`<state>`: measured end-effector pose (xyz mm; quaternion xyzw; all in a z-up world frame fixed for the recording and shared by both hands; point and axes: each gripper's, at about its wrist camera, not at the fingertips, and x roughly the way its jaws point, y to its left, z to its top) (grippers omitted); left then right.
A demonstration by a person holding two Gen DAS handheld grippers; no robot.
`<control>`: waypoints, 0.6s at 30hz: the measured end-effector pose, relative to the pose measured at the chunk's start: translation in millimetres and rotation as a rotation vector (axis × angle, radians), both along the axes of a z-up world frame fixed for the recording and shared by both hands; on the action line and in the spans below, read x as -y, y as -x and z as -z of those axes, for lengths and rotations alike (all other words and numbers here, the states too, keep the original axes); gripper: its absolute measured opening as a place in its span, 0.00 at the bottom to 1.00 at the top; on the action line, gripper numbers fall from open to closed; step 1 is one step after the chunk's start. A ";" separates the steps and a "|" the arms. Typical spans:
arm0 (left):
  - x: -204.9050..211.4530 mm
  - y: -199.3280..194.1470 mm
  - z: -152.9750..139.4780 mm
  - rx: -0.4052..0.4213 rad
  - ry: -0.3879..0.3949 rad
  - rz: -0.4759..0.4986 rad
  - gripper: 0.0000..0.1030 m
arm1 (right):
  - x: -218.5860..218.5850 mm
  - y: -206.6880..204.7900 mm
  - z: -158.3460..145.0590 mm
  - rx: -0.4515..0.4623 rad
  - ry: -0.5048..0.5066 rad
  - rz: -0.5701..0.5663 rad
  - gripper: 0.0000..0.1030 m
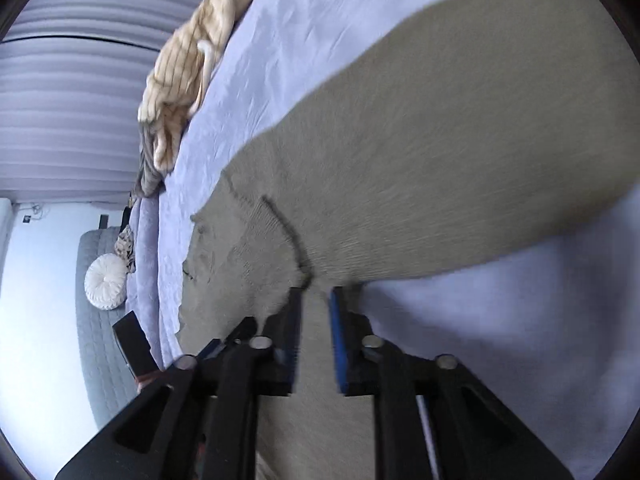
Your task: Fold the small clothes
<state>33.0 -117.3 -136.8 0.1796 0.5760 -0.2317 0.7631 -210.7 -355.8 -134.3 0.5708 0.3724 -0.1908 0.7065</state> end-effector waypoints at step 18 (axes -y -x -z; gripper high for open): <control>25.9 -0.8 7.1 -0.003 -0.011 -0.002 0.99 | 115.2 65.0 -31.5 0.068 0.048 0.375 0.02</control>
